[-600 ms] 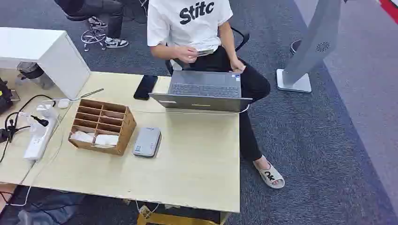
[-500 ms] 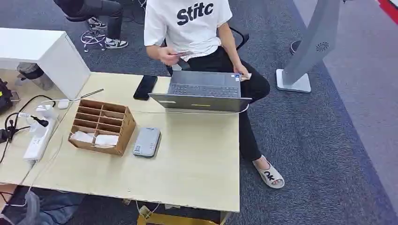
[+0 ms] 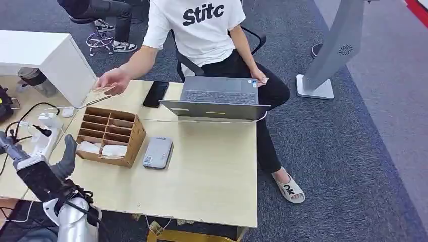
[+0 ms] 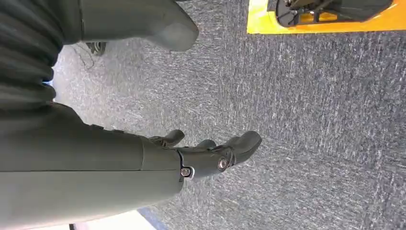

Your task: Pass the card to the sensor for recognition and then transmit it.

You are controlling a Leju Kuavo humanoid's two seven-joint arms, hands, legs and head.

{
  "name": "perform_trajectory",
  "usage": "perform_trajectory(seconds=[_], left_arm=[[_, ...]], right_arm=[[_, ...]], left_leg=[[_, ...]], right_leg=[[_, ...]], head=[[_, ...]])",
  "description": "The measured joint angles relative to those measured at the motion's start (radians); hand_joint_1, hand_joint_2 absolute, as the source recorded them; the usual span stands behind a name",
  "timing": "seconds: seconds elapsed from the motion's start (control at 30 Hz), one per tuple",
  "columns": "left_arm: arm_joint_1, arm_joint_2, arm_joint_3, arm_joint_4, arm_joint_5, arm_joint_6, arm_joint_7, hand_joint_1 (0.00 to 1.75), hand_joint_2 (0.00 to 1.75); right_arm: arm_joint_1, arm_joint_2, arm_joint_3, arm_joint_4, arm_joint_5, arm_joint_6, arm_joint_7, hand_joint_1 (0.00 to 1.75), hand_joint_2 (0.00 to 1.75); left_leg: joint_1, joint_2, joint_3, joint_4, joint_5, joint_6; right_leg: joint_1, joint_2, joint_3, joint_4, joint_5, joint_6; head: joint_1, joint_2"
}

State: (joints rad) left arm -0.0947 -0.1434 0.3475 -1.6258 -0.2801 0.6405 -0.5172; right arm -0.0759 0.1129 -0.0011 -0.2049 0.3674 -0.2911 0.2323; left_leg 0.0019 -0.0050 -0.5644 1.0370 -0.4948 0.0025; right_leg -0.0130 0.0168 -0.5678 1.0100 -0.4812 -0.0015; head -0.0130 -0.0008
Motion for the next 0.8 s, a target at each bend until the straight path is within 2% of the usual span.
perform_trajectory(seconds=[0.3, 0.47, 0.5, 0.53, 0.8], left_arm=[[-0.155, 0.066, -0.117, 0.116, -0.214, -0.013, 0.114, 0.00, 1.75], [-0.192, 0.088, -0.150, 0.143, -0.288, -0.011, 0.151, 0.00, 1.75], [-0.202, 0.095, -0.161, 0.147, -0.312, -0.011, 0.161, 0.26, 1.75], [-0.215, 0.104, -0.173, 0.151, -0.340, -0.009, 0.172, 1.75, 1.75], [-0.323, 0.175, -0.281, 0.235, -0.562, 0.000, 0.268, 1.75, 1.75]], right_arm=[[0.000, 0.000, 0.000, 0.000, 0.021, 0.017, 0.009, 0.00, 1.75], [0.001, 0.000, 0.001, 0.000, 0.028, 0.024, 0.011, 0.00, 1.75], [0.000, 0.000, 0.001, 0.000, 0.033, 0.026, 0.011, 0.00, 1.75], [-0.001, 0.000, 0.002, 0.000, 0.036, 0.029, 0.011, 0.00, 1.75], [-0.003, 0.000, 0.008, 0.000, 0.074, 0.050, 0.007, 0.00, 1.75]], left_leg=[[0.000, 0.000, 0.000, 0.000, 0.000, 0.001], [0.000, 0.001, -0.002, 0.000, 0.001, 0.000], [0.000, 0.001, -0.002, 0.000, 0.001, 0.000], [0.000, 0.001, -0.002, 0.000, 0.001, 0.000], [0.000, 0.001, -0.002, 0.000, 0.002, 0.000]], right_leg=[[0.000, 0.001, -0.001, 0.000, 0.000, 0.000], [0.000, 0.002, -0.002, 0.000, 0.001, 0.000], [0.000, 0.002, -0.002, 0.001, 0.001, 0.000], [0.000, 0.002, -0.002, 0.001, 0.001, 0.000], [0.000, 0.002, -0.002, 0.001, 0.001, 0.000]], head=[[0.000, 0.000], [-0.001, 0.000], [0.000, 0.000], [-0.001, 0.000], [-0.001, 0.000]])
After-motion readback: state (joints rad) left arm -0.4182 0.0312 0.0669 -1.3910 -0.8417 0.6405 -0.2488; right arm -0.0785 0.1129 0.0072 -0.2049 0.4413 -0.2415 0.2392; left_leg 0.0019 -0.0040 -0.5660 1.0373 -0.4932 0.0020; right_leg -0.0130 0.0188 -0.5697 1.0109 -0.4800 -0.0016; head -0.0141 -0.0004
